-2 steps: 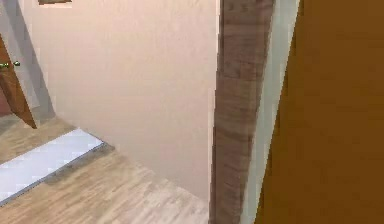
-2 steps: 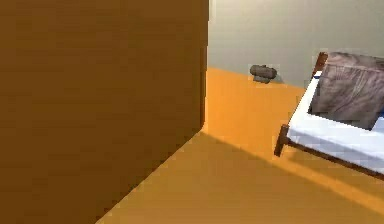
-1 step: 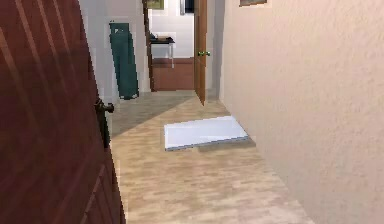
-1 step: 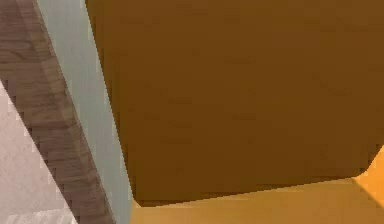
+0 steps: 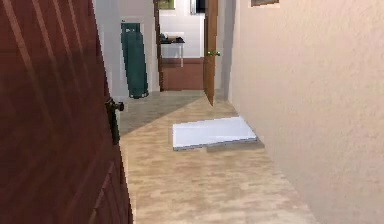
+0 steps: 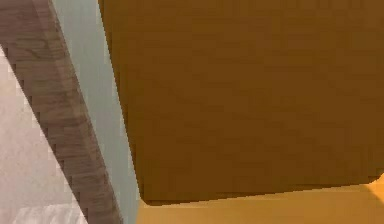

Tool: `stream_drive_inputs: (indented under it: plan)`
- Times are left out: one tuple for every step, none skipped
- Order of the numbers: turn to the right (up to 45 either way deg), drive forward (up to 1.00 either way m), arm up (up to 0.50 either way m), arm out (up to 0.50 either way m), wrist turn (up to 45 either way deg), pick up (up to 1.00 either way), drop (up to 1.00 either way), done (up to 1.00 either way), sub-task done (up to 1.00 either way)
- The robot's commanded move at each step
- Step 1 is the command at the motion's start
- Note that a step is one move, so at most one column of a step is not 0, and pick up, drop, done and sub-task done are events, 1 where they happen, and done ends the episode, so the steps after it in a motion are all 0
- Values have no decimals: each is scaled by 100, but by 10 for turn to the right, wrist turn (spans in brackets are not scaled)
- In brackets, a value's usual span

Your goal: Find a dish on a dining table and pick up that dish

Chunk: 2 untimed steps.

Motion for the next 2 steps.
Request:
stream_drive_inputs:
  plan:
    - [450, 0, 0, 0, 0, 0, 0, 0, 0]
    - [360, 0, 0, 0, 0, 0, 0, 0, 0]
